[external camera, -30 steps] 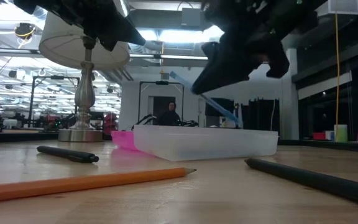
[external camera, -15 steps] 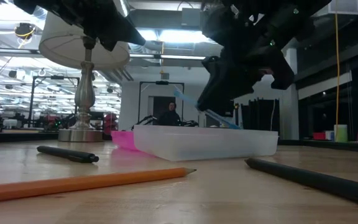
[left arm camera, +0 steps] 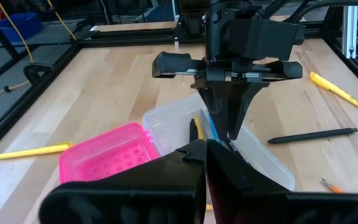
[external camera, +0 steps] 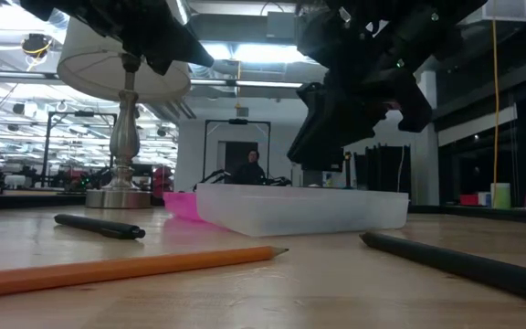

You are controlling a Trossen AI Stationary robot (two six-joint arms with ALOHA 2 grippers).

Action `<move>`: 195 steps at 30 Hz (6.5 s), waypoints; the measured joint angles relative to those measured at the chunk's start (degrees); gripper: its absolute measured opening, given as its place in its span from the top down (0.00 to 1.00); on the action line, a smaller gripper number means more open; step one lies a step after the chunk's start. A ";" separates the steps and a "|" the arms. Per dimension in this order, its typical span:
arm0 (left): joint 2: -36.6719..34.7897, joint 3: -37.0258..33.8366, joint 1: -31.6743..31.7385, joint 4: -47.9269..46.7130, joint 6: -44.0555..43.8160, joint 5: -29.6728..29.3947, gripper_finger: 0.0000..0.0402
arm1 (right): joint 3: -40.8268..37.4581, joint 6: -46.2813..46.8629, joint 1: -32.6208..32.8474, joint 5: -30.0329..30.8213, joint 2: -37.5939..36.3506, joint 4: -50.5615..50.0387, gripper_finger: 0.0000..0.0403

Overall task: Pick & place school supplies into a supply box
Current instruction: Put the black pen into the supply box

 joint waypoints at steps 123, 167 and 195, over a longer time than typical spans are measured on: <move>19.45 18.53 -15.21 -41.20 -13.44 -3.04 0.66 | -28.17 10.37 4.09 3.91 -31.65 19.62 0.97; 33.79 18.62 -11.04 -41.82 -7.35 8.06 0.81 | -28.17 10.29 4.09 4.06 -31.65 19.76 0.91; 24.88 18.47 -11.58 -43.92 -5.66 10.39 0.97 | -28.17 10.49 4.09 4.00 -31.65 19.55 0.91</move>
